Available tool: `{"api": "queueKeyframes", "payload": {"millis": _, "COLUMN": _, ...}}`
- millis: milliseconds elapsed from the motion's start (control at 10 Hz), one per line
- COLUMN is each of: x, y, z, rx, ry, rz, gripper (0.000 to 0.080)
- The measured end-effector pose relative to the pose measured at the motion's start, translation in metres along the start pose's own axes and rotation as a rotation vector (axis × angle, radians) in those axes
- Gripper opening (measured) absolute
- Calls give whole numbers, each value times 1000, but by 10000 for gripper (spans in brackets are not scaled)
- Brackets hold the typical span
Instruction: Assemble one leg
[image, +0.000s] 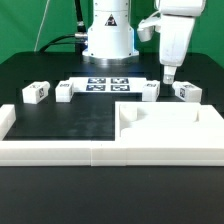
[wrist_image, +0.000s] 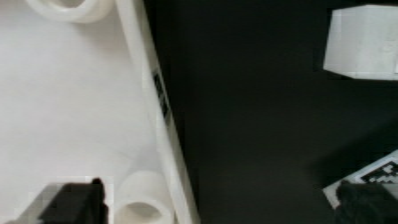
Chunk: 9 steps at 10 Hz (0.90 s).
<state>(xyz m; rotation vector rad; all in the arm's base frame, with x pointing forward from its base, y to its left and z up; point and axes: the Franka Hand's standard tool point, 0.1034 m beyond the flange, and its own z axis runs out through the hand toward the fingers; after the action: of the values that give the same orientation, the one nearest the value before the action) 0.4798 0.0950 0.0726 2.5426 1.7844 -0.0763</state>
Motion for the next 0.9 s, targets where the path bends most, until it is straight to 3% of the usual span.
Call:
{"api": "queueKeyframes", "payload": {"millis": 300, "x": 7, "y": -21, "z": 8, "rx": 21, "ry": -6, "rz": 452, "gripper": 648}}
{"api": "queueKeyframes", "payload": {"millis": 600, "x": 25, "y": -38, "z": 10, "rx": 41, "ry": -10, "rz": 806, "gripper": 648}}
{"api": "queueKeyframes", "payload": {"millis": 900, "x": 30, "y": -42, "z": 10, "rx": 63, "ry": -5, "rz": 921, "gripper": 648}}
